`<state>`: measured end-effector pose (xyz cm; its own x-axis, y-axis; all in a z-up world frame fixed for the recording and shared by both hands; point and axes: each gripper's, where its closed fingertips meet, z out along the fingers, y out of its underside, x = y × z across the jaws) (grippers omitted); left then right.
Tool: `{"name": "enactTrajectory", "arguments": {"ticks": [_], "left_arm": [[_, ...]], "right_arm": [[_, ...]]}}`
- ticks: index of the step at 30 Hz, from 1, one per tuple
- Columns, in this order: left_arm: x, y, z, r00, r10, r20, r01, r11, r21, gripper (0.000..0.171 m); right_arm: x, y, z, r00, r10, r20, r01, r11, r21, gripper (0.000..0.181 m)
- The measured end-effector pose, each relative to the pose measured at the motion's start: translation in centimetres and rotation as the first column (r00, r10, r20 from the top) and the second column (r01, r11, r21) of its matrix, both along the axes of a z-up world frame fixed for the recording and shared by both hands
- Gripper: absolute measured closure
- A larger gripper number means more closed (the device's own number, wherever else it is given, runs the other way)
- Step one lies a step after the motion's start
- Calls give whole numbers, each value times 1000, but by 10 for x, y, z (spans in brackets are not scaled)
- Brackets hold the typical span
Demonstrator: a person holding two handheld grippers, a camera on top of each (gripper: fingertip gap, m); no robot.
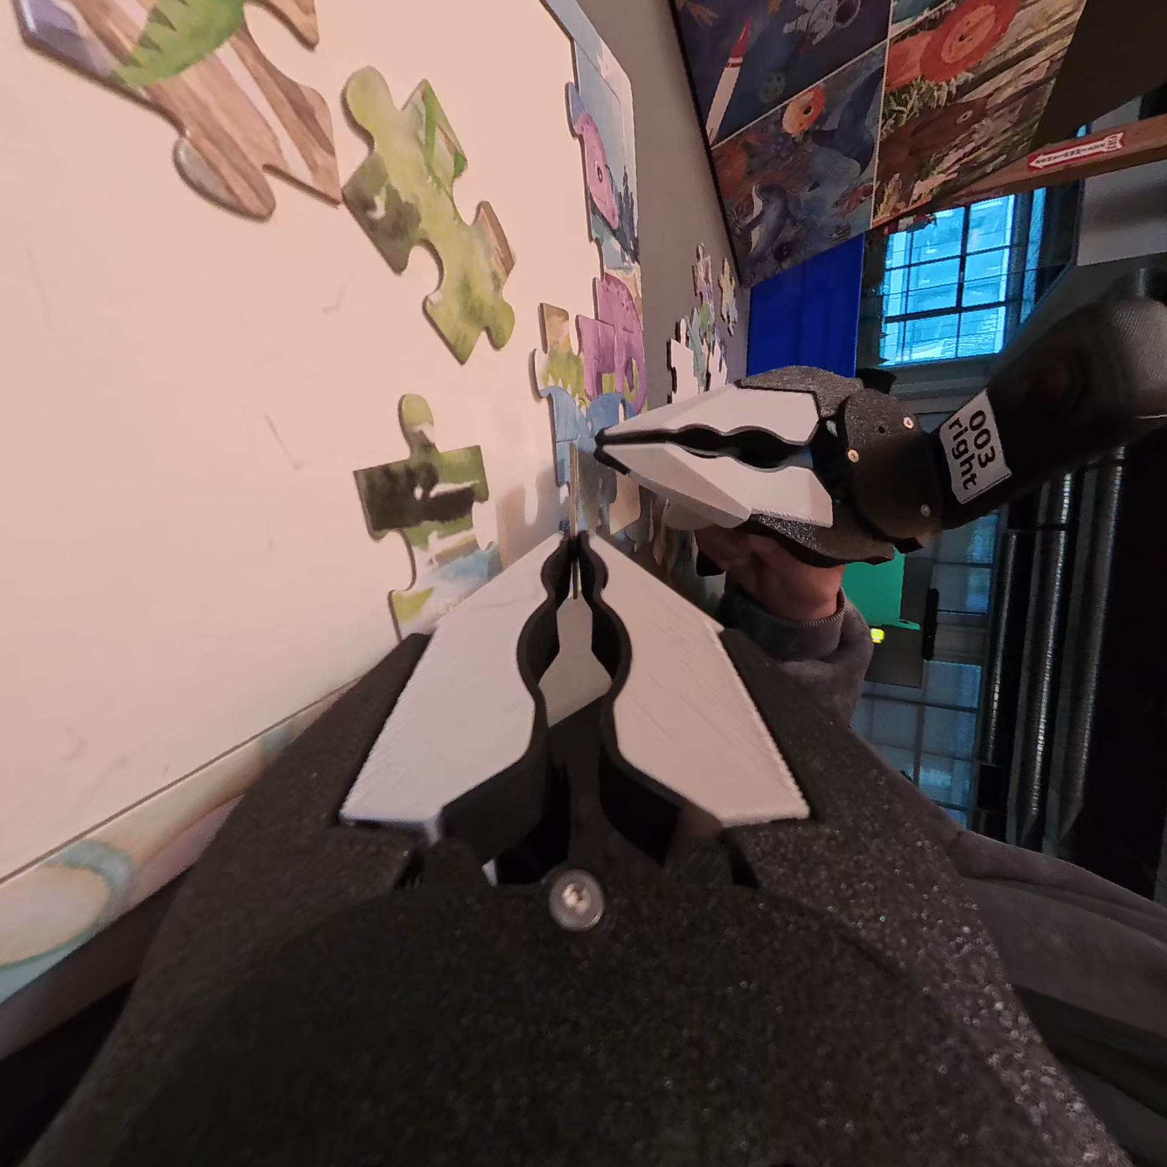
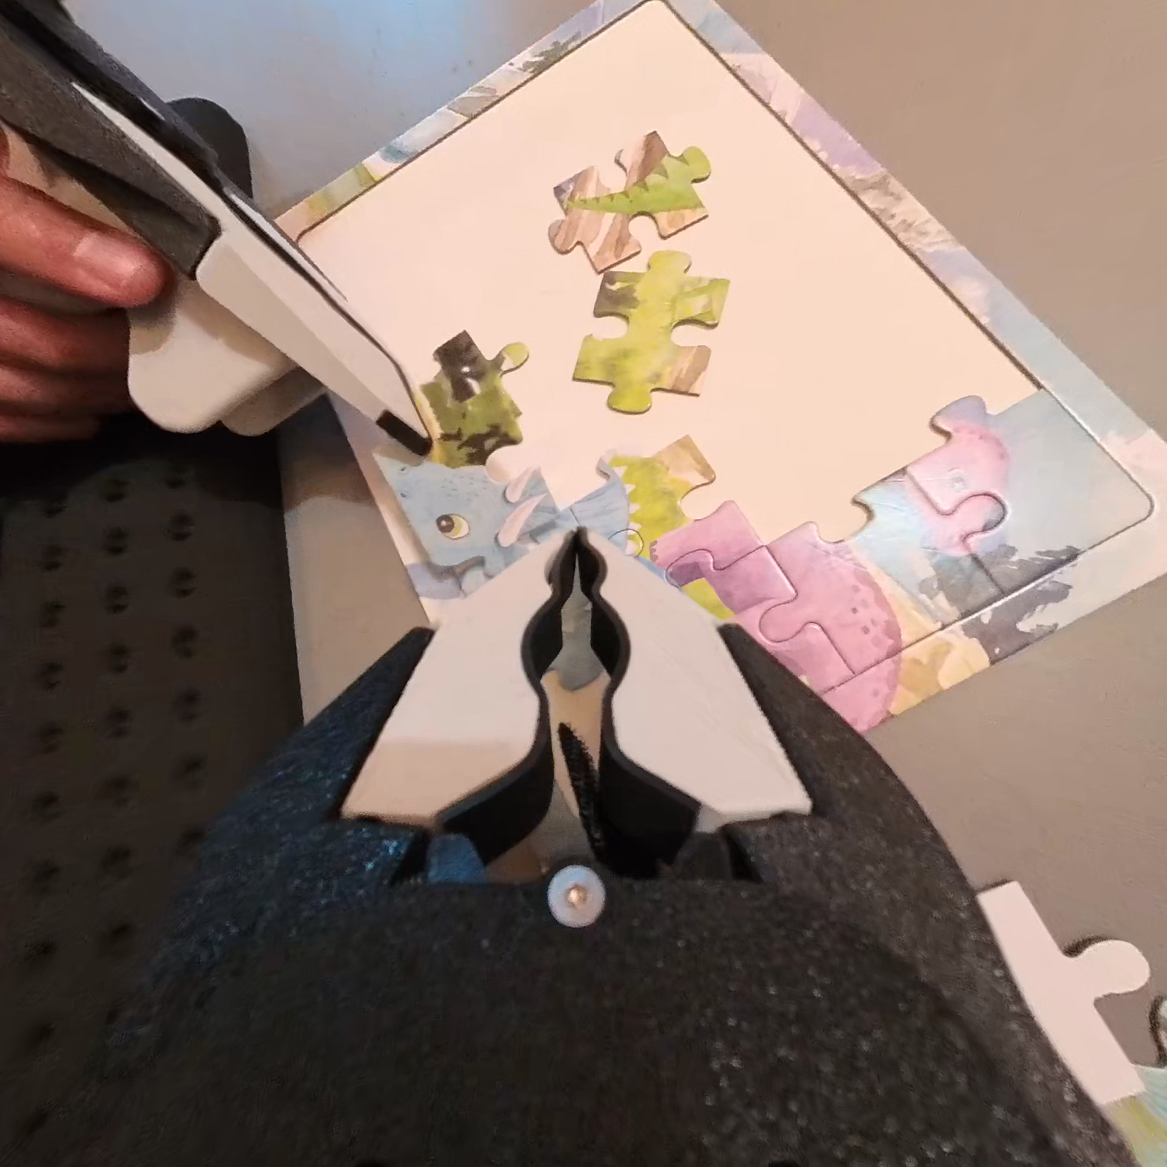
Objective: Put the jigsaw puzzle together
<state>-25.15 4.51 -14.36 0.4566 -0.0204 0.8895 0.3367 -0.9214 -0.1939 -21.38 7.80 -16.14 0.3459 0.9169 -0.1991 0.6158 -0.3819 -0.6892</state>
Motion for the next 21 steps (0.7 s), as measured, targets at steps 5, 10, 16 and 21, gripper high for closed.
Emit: {"name": "enactTrajectory", "arguments": {"ticks": [5, 10, 16, 21], "left_arm": [[-2, 1, -2, 1000, 16, -16, -16, 1000, -2, 170], [-2, 1, -4, 1000, 16, -24, -16, 1000, -3, 171], [-1, 1, -4, 1000, 13, -27, -13, 1000, 0, 170], [-1, 0, -4, 1000, 11, -25, -11, 1000, -4, 170]], "right_arm": [[-2, -3, 2, 1000, 18, -4, -17, 1000, 12, 181], [-6, -12, 0, 998, 59, 13, -59, 998, 28, 181], [-2, -6, 2, 999, 34, 16, -34, 999, 32, 181], [6, 3, 4, 1000, -9, 13, 8, 999, 34, 181]]}}
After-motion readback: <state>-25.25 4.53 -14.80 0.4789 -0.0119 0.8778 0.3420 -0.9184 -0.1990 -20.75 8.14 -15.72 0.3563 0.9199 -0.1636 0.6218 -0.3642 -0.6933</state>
